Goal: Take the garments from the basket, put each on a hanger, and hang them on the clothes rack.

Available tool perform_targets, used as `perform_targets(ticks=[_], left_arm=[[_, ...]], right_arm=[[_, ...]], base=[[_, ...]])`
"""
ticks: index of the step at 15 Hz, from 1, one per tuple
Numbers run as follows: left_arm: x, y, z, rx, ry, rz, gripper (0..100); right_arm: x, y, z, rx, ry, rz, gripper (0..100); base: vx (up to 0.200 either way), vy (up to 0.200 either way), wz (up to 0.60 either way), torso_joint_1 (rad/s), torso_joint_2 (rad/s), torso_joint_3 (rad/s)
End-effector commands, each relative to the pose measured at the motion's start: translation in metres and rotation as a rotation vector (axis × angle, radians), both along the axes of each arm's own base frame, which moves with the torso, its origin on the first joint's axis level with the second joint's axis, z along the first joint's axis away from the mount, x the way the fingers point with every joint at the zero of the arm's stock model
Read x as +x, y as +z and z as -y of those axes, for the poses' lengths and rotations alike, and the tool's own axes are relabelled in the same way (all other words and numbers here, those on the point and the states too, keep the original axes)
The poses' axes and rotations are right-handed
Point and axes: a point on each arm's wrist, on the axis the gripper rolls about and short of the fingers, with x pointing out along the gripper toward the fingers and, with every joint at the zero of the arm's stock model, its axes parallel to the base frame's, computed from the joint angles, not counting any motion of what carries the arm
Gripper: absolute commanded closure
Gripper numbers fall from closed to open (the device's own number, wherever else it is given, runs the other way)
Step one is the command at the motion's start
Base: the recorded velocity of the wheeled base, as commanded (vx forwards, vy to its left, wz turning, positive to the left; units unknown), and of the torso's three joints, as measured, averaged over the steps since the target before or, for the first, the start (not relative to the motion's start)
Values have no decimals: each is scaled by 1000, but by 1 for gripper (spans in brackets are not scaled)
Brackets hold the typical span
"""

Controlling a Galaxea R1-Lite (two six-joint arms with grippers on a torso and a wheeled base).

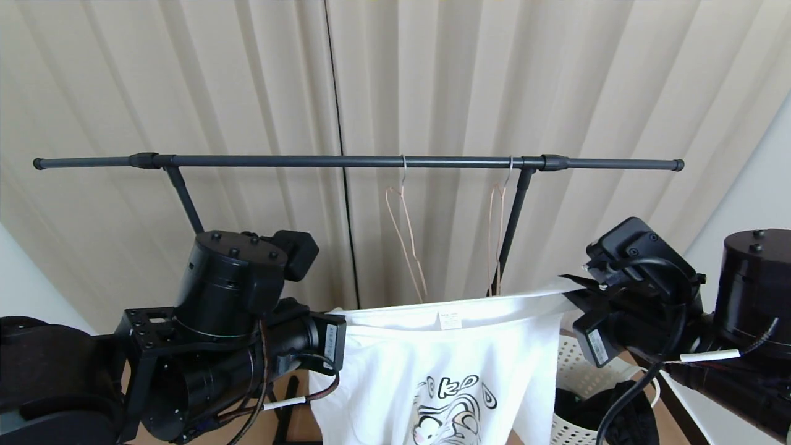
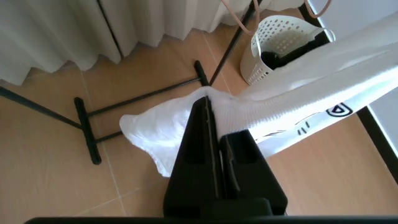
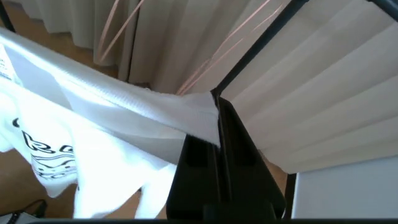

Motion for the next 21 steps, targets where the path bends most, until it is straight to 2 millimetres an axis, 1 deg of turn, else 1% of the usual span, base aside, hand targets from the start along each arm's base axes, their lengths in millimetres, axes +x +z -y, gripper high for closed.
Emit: perform_targets(ticks=[1,2,4,5,6,7,8,9,10,11,12,13,14,15,16,17,18,19,21], left_arm=[[1,3,-3,-8,16,11,100],[2,4,-3,-10,16,13,100],[7,8,1,-23,15,26,100],[16,8,7,-24,19,29,100],[21,9,10,-26,24,31,100],[36,11,15,-29,36,46,100],[49,16,17,-34,41,67,100],[63,22,22,-43,44,94,100],[79,26,29,-63,36,112,100],[90,33,37,-89,21,133,100],[99,36,45,-106,3,148,100],[105,39,50,-114,-12,163,100],[109,42,54,-125,-21,176,100],[115,44,61,-140,-43,185,100],[117,46,63,-149,-53,190,100],[116,47,65,-154,-59,195,100],[116,47,65,-154,-59,195,100],[116,48,65,-154,-61,194,100],[115,49,65,-154,-61,194,100]], right_arm=[[-1,-6,-7,-18,26,-23,100],[-2,-6,-8,-18,32,-23,100],[-12,-4,-10,-25,65,-26,100],[-24,-3,-4,-46,85,-45,100],[-30,-1,-1,-67,102,-48,100],[-46,4,7,-149,161,-48,100],[-57,6,10,-194,217,-54,100],[-67,6,8,-216,282,-72,100],[-72,5,3,-229,322,-83,100],[-77,2,-2,-239,365,-93,100],[-80,-5,-13,-247,409,-119,100],[-82,-11,-26,-219,438,-162,100],[-83,-14,-38,-175,447,-192,100],[-85,-17,-59,-100,447,-247,100],[-82,-16,-71,-38,424,-273,100],[-80,-11,-79,25,401,-287,100],[-78,-9,-82,56,389,-295,100],[-75,0,-87,134,365,-302,100],[-73,8,-92,216,341,-312,100]], base=[[0,0,0,0,0,0],[0,0,0,0,0,0],[0,0,0,0,0,0],[0,0,0,0,0,0],[0,0,0,0,0,0],[0,0,0,0,0,0],[0,0,0,0,0,0],[0,0,0,0,0,0],[0,0,0,0,0,0],[0,0,0,0,0,0],[0,0,0,0,0,0],[0,0,0,0,0,0],[0,0,0,0,0,0],[0,0,0,0,0,0],[0,0,0,0,0,0],[0,0,0,0,0,0],[0,0,0,0,0,0],[0,0,0,0,0,0],[0,0,0,0,0,0]])
